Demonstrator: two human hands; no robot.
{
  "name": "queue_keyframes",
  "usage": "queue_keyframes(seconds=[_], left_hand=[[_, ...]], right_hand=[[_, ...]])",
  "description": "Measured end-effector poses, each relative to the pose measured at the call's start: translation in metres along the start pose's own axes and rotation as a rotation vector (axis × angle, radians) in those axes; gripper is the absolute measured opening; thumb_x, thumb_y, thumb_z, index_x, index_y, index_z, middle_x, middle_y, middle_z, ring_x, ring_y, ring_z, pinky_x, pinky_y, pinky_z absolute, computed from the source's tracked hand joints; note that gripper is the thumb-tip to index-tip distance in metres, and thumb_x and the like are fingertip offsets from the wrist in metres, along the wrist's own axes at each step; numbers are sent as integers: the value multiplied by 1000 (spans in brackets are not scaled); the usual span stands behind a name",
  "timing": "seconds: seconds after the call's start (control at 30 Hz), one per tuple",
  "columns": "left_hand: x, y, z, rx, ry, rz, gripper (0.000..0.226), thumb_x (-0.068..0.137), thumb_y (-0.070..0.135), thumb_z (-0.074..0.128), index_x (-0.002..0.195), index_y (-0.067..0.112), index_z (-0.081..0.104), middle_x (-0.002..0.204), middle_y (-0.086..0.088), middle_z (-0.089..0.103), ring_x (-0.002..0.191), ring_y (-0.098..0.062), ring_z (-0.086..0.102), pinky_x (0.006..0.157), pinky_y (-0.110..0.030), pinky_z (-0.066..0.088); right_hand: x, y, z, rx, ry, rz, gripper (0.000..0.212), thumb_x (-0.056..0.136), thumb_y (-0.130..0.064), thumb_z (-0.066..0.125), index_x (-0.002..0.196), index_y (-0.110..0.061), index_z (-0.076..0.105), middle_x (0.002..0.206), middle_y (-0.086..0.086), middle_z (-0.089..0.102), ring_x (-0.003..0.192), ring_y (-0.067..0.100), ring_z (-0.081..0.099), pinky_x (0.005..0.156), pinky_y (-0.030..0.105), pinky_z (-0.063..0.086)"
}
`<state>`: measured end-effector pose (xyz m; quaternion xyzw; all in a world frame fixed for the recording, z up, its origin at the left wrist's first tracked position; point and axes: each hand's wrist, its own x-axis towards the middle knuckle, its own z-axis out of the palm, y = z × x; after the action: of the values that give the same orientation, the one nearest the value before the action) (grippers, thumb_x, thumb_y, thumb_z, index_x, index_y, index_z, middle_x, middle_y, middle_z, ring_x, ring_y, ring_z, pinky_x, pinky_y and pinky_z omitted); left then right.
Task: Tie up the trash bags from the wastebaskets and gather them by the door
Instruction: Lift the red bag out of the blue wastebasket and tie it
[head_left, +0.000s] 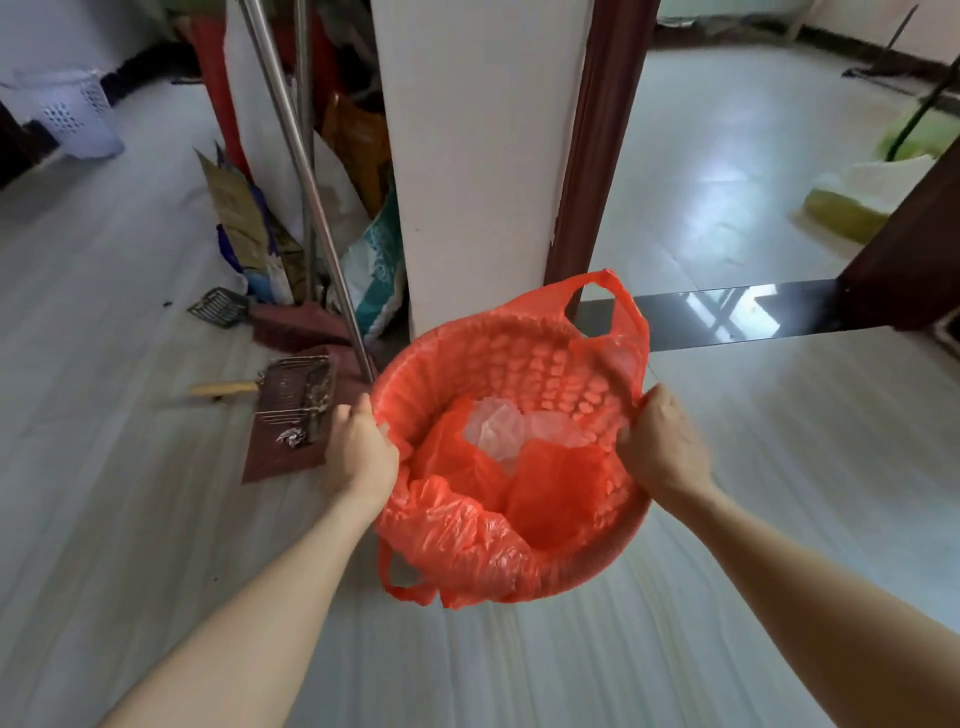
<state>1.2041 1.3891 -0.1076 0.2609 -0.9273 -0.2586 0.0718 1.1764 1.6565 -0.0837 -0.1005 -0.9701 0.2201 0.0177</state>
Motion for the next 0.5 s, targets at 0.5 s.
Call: queue_keyframes(seconds=[0.5], left_hand=[[-28,-11,-33,110,-87,141,46,91,30,50,131,7,46,128,-19,48,116,-38,51,91,-44,44]], right_hand=[[-61,-31,-56,-474,-10,-335,41,96,-36,30,97,-8,60,103,16,66,97,36,62,69,34,40]])
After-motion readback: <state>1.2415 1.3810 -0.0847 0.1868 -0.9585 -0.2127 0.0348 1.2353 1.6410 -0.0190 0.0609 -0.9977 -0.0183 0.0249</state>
